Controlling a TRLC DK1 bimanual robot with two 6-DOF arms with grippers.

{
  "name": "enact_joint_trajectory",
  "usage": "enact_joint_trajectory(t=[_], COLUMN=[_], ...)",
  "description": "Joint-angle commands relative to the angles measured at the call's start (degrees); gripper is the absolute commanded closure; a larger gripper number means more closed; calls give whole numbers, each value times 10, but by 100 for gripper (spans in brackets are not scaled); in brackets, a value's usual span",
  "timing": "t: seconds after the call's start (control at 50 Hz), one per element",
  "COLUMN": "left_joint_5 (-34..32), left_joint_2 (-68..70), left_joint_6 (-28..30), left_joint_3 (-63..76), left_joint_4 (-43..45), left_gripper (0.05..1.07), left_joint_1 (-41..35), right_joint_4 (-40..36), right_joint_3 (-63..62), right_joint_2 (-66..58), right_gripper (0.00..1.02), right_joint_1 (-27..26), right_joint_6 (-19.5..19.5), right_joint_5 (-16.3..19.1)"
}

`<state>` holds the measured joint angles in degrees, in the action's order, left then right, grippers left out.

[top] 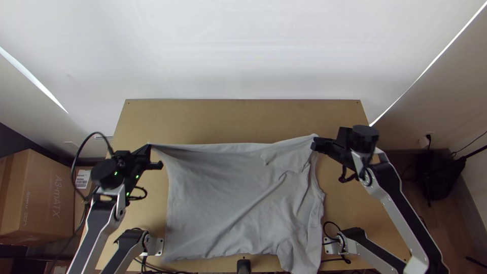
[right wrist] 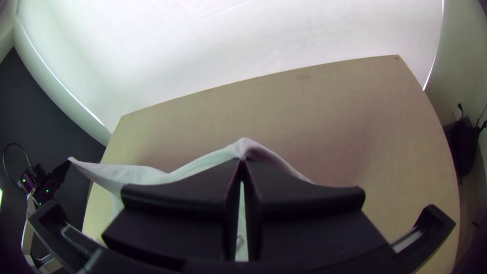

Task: Fold the t-shirt

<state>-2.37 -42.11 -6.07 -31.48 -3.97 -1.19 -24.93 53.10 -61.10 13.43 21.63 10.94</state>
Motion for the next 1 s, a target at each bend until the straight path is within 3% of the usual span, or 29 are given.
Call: enact_joint_trajectory(t=[0.0,0.4,0.7,0.98], left_joint_5=[-1,0,-15,-13], left_joint_2=[-115,-506,-660,-761], left_joint_6=[-18,-47,-50,-69], left_joint_3=[-21,-252,-424,-587], left_joint_4=[52,61,0,-82], left_gripper=[105,105,105,105], left_joint_1=[-6,-14,14,27], right_joint_4=[46,76,65,6], right_joint_3=[1,146,286,467], right_joint_2=[-74,-354,-491,-609], right_gripper=[100,100,100,100], right_joint_1=[-3,-40,-73,-83], right_joint_6=[12,-17,-32,-29], right_joint_5=[-6,-3,-3,-7])
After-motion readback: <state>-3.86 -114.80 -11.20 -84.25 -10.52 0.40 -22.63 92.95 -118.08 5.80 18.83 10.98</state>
